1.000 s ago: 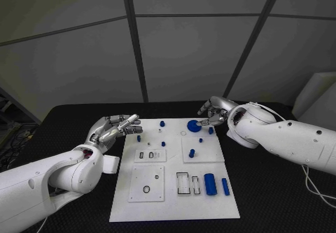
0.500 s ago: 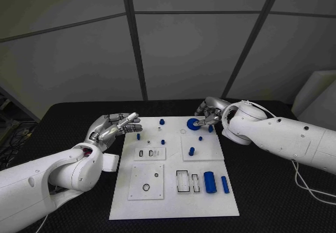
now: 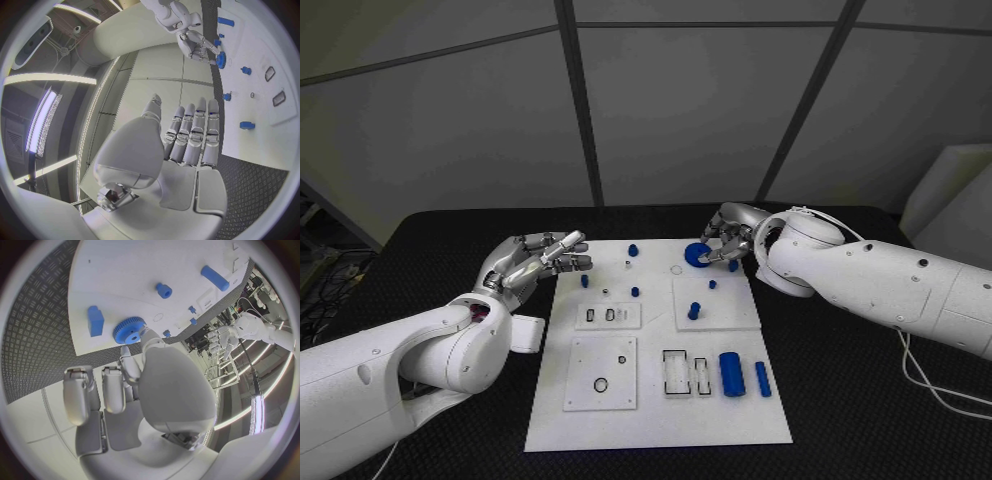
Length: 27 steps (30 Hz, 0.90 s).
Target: Assemble the parts on the task board
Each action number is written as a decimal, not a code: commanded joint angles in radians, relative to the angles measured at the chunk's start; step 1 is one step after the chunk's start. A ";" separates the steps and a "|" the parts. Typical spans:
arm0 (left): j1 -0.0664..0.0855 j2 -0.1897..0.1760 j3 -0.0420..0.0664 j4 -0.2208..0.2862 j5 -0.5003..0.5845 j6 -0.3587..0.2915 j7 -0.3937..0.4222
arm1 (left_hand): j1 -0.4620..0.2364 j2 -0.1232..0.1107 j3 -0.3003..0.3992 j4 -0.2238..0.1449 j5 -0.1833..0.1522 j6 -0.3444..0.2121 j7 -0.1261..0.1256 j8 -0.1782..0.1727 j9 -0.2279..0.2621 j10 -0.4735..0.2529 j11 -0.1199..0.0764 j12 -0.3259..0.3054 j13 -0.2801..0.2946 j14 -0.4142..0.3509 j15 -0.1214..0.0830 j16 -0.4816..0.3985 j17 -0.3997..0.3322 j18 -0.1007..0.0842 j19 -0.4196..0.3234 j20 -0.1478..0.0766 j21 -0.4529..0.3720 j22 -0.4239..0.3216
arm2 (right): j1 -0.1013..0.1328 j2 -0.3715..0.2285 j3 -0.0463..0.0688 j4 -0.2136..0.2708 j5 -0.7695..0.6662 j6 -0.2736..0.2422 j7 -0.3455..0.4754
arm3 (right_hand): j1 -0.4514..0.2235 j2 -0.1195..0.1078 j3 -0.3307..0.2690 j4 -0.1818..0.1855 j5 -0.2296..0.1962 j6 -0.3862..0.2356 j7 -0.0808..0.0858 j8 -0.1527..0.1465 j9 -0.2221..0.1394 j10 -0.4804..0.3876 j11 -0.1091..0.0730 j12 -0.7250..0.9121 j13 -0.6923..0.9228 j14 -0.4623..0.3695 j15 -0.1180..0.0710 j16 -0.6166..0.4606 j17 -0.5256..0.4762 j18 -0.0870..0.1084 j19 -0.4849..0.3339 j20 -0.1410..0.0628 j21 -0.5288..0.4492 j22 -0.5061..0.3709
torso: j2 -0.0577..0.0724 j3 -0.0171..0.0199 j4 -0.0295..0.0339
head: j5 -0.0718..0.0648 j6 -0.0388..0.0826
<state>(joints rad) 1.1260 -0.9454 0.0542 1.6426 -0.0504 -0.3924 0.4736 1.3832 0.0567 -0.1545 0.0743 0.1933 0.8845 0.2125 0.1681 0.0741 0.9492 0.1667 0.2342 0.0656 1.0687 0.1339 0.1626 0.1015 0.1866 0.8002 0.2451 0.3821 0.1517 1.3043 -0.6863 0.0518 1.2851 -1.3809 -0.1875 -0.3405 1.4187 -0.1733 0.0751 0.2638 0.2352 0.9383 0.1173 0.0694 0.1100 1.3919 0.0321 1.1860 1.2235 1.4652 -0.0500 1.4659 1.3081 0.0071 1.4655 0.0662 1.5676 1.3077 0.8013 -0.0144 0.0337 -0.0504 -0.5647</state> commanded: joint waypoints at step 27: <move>0.001 0.001 0.001 -0.002 0.000 0.013 0.001 | -0.001 0.011 0.000 -0.004 -0.004 0.001 0.004 -0.003 -0.002 -0.001 0.006 -0.004 -0.001 -0.007 0.001 -0.003 0.001 -0.004 0.006 -0.001 0.004 -0.001 | -0.010 0.033 -0.001 -0.024 -0.087 0.035 -0.024 | 0.040 0.067 0.033 -0.017 0.010 0.101 -0.015 0.035 0.037 0.028 -0.013 0.071 0.063 0.063 0.000 0.011 0.055 -0.007 0.105 -0.001 0.003 0.263 | -0.001 0.0009 -0.0005 | 0.001 -0.007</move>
<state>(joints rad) 1.1260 -0.9451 0.0542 1.6398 -0.0499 -0.3919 0.4726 1.3832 0.0567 -0.1545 0.0743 0.1932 0.8845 0.2125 0.1681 0.0742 0.9492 0.1667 0.2342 0.0656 1.0687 0.1339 0.1626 0.1015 0.1866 0.8002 0.2451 0.3821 0.1519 1.2985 -0.6521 0.0540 1.2593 -1.4262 -0.1657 -0.3495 1.4537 -0.1267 0.1016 0.2506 0.2383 1.0203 0.1060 0.0898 0.1289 1.4136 0.0177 1.2512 1.2817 1.4687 -0.0465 1.4698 1.3077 0.0073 1.4655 0.0661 1.5676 1.3075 0.8012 -0.0139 0.0337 -0.0500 -0.5719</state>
